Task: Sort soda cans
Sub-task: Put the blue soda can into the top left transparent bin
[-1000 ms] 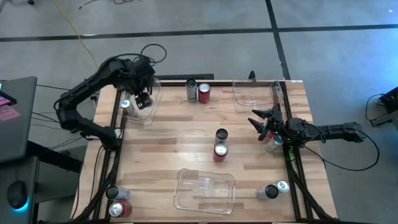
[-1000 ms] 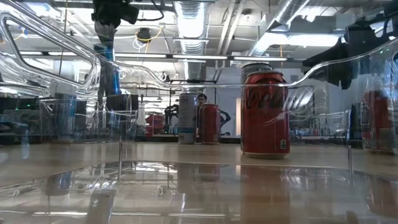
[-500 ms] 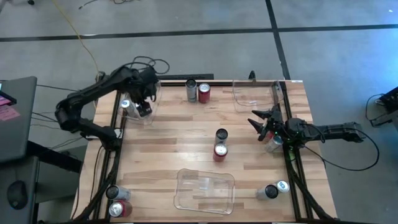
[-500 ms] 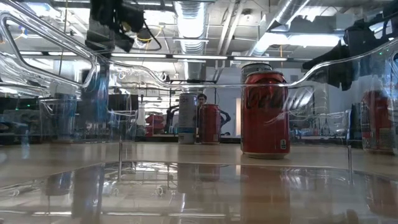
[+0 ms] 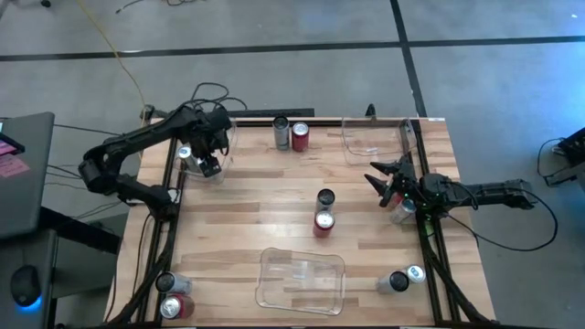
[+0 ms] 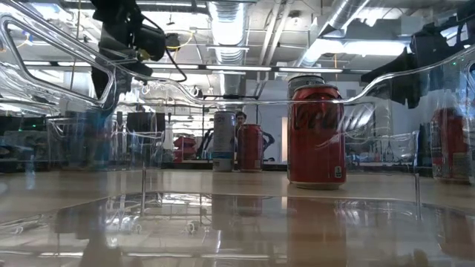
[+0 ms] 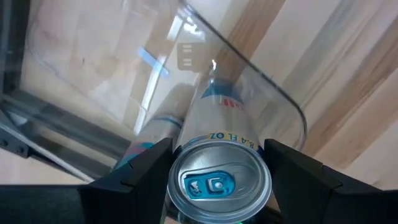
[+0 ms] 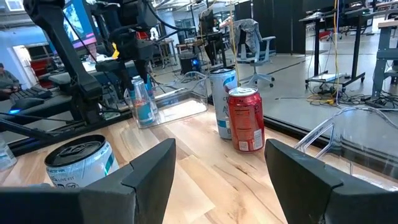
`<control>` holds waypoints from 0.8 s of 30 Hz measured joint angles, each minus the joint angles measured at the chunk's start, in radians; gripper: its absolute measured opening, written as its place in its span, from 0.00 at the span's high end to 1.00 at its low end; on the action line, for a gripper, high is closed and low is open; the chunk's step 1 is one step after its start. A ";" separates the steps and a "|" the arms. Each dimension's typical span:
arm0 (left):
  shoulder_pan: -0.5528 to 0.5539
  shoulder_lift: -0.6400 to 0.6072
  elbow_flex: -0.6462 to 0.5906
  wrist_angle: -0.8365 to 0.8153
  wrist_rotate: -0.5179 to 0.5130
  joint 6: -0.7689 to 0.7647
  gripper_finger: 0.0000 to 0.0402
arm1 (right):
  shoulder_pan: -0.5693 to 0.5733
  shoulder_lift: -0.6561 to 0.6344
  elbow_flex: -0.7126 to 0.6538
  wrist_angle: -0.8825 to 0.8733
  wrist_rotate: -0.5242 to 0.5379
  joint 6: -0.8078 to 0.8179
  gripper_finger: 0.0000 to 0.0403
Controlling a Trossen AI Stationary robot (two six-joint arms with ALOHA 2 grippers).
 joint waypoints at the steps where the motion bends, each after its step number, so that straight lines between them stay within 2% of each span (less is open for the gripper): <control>1: 0.001 0.000 0.000 0.010 0.001 -0.001 0.41 | 0.000 0.000 0.000 0.000 0.000 0.005 0.33; 9: 0.001 0.006 0.026 0.007 -0.024 0.015 0.36 | 0.000 0.000 0.000 0.001 0.000 0.049 0.33; 24: 0.001 -0.070 0.031 -0.028 -0.078 0.004 0.35 | 0.000 0.000 0.000 0.022 0.000 0.052 0.33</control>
